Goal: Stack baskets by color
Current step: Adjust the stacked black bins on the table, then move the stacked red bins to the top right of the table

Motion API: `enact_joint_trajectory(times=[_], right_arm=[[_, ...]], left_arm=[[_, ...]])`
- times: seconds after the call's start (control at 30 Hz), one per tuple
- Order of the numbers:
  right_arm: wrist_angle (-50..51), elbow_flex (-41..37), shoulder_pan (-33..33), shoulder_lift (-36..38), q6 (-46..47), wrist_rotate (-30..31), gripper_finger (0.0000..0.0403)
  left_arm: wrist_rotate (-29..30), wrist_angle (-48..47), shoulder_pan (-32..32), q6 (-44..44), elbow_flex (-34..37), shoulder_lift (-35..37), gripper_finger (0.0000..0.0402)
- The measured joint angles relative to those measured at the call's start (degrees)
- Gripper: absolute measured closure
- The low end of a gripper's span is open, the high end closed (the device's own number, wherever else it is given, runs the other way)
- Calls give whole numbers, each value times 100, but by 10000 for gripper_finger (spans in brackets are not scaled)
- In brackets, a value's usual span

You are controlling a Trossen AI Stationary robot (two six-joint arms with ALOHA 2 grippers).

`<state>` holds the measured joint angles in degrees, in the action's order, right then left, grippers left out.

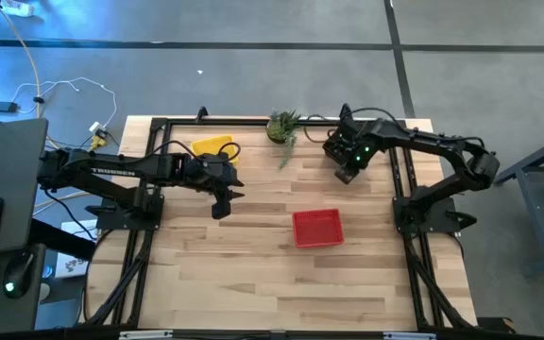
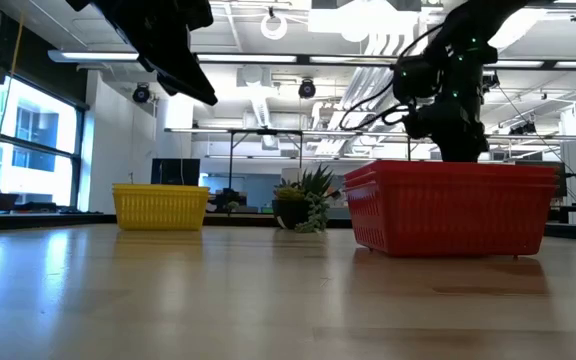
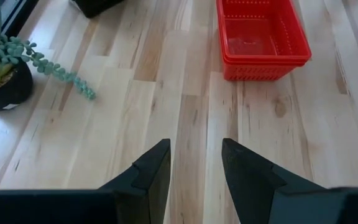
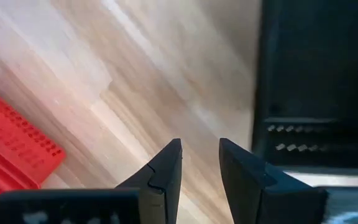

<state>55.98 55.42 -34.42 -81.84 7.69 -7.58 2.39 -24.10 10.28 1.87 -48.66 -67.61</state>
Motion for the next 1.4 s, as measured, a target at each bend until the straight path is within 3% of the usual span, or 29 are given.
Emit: enact_joint_trajectory(times=[0.17,0.33,0.9,1.13,1.4], right_arm=[[-237,-348,265,-2,268,25,309],[-224,-494,273,-2,413,561,309],[-257,-495,-393,-4,638,1923,309],[-274,-495,-761,-4,467,2241,309],[-272,-495,-749,5,234,2028,309]], left_arm=[[-1,4,0,9,0,0,271],[-2,4,0,94,0,0,271],[-2,-2,0,96,0,0,271],[-2,-2,0,96,0,0,271],[-2,-4,0,102,0,0,271]])
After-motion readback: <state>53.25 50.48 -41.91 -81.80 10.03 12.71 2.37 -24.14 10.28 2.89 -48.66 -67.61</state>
